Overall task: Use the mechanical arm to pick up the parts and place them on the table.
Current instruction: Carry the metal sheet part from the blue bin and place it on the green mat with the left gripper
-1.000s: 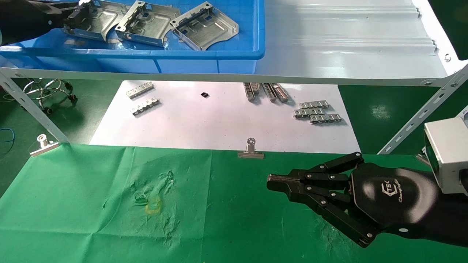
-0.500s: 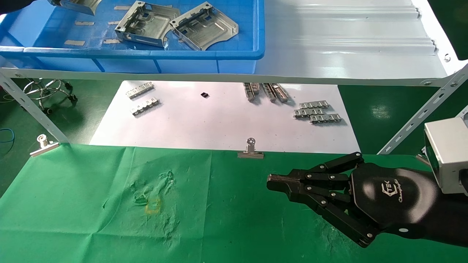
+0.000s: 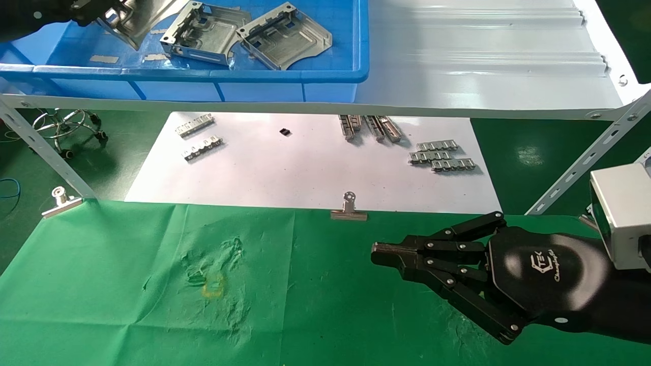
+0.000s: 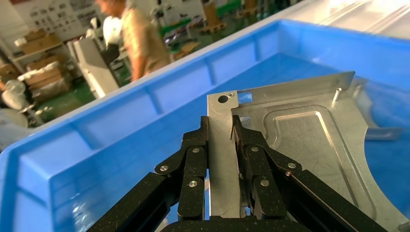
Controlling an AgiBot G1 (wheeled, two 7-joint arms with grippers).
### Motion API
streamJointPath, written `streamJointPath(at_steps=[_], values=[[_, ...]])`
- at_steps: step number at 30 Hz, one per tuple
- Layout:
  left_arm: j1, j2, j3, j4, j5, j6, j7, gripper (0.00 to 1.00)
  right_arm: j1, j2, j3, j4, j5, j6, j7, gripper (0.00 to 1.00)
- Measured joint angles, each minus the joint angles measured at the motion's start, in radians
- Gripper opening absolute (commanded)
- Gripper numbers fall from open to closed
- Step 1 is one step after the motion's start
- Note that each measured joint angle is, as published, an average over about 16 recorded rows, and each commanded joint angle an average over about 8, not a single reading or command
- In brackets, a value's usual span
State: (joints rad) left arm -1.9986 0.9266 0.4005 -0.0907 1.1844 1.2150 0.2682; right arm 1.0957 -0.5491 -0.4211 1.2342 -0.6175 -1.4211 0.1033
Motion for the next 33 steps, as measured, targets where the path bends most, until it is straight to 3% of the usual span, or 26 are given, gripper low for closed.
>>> streamJointPath(at_steps=[16, 24, 33], values=[[0.037, -0.055, 0.006, -0.072, -0.029, 0.349, 0.135, 0.0, 0.0, 0.0, 0.0, 0.0, 0.0, 0.0, 0.0, 0.0], [0.134, -0.105, 0.075, -0.24, -0.064, 0.387, 0.201, 0.0, 0.0, 0.0, 0.0, 0.0, 0.0, 0.0, 0.0, 0.0], [0.3, -0.183, 0.21, -0.459, -0.156, 0.384, 0.259, 0.0, 0.0, 0.0, 0.0, 0.0, 0.0, 0.0, 0.0, 0.0]])
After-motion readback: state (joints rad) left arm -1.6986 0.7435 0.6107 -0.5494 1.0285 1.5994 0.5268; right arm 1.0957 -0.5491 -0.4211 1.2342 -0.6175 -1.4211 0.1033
